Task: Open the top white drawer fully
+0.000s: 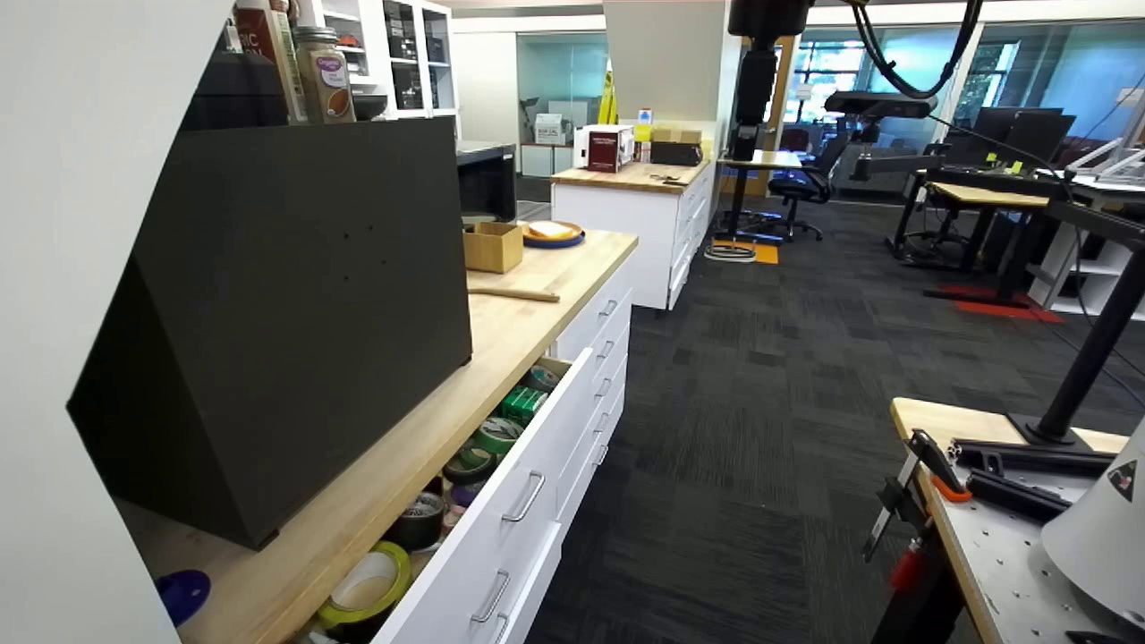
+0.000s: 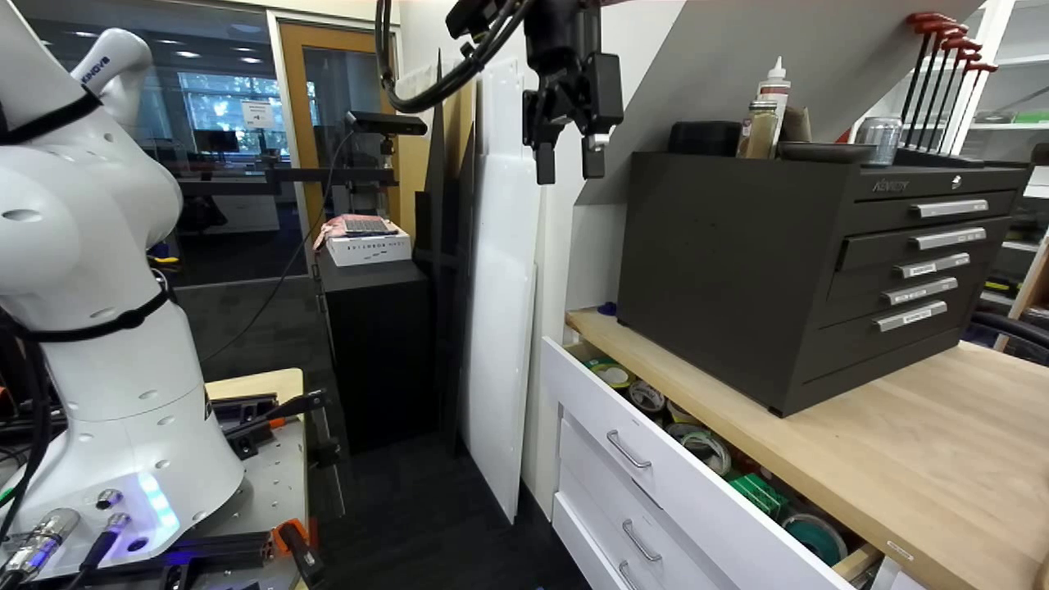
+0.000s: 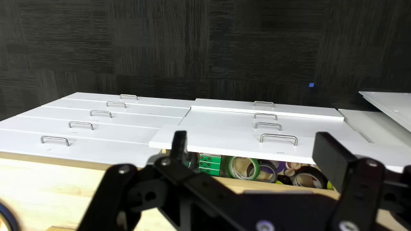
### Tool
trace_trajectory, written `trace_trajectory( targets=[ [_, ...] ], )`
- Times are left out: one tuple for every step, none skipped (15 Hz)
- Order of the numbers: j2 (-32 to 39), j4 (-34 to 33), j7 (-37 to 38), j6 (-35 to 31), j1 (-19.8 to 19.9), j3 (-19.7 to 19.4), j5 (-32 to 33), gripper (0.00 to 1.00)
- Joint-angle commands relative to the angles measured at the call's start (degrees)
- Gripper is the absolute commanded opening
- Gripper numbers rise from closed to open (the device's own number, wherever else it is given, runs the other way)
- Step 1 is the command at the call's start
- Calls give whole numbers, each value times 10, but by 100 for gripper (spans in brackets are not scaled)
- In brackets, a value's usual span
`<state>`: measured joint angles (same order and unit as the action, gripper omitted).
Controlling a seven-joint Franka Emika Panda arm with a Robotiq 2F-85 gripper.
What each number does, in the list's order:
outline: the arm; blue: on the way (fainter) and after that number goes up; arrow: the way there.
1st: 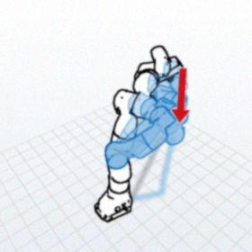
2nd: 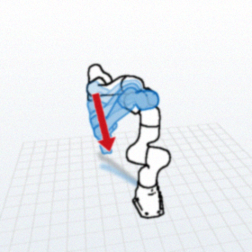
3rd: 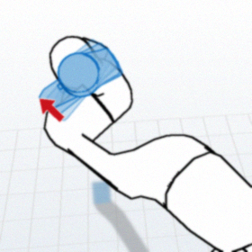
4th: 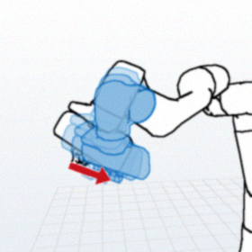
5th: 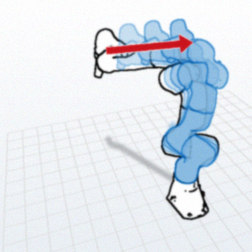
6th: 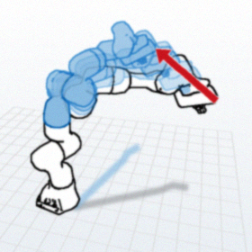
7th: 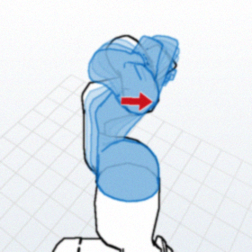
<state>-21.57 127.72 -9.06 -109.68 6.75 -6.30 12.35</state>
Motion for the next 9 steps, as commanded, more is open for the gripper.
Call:
trace_trajectory(
  targets=[
    [6, 2, -11, -14, -3, -8, 0, 100],
    [10, 1, -11, -14, -3, -8, 1, 100],
    [17, 5, -18, -25, -6, -8, 2, 100],
    [22, 9, -30, -36, -9, -9, 0, 100],
    [34, 15, -49, -53, -14, -9, -1, 100],
    [44, 18, -60, -65, -17, -8, 0, 100],
    [61, 24, -79, -84, -23, -6, -3, 100],
    [73, 30, -100, -104, -29, -6, -10, 100],
    [88, 37, -119, -126, -36, -4, -14, 100]
  ],
)
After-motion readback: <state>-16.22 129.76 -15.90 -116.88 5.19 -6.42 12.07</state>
